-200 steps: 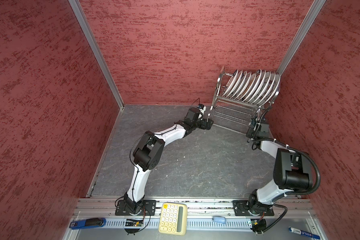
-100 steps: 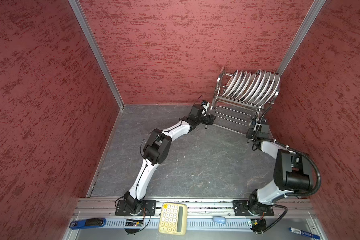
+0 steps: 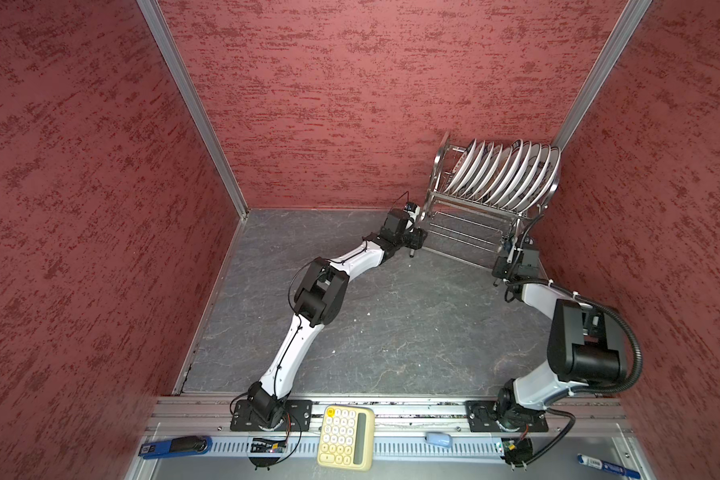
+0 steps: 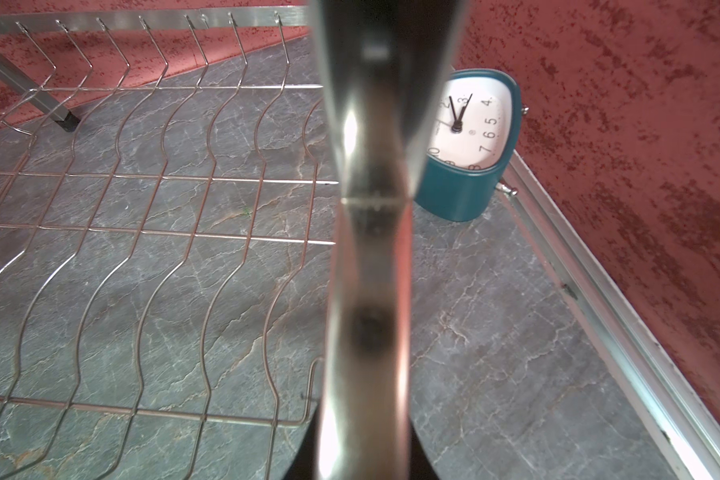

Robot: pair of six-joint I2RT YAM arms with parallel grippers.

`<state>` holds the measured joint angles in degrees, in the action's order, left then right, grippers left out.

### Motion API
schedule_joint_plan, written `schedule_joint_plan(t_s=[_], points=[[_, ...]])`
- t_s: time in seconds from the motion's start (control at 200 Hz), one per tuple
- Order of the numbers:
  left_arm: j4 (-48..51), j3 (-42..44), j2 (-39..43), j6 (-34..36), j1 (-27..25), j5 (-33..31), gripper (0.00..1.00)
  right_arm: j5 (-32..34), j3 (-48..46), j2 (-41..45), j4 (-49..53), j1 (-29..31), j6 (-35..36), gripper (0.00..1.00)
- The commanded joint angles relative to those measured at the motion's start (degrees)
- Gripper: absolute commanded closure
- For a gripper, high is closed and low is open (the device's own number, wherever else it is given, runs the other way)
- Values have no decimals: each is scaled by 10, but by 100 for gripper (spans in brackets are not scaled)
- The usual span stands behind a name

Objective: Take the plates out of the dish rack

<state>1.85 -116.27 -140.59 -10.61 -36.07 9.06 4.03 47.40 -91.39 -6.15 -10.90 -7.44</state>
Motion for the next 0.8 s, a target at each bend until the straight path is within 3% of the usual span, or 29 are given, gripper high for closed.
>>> schedule_joint_plan(t_s=[0.0, 0.185, 0.336, 0.797], points=[[-5, -12, -18, 4, -2, -12, 52, -41, -13, 16, 6, 3, -31, 99], [-11, -15, -26, 6, -4, -18, 61, -49, -16, 15, 4, 3, -29, 99], [-10, -15, -29, 12, -5, -21, 76, -52, -16, 16, 4, 3, -28, 99], [-14, 16, -10, 18, -7, -27, 99, -69, -19, 22, 6, 3, -28, 99]])
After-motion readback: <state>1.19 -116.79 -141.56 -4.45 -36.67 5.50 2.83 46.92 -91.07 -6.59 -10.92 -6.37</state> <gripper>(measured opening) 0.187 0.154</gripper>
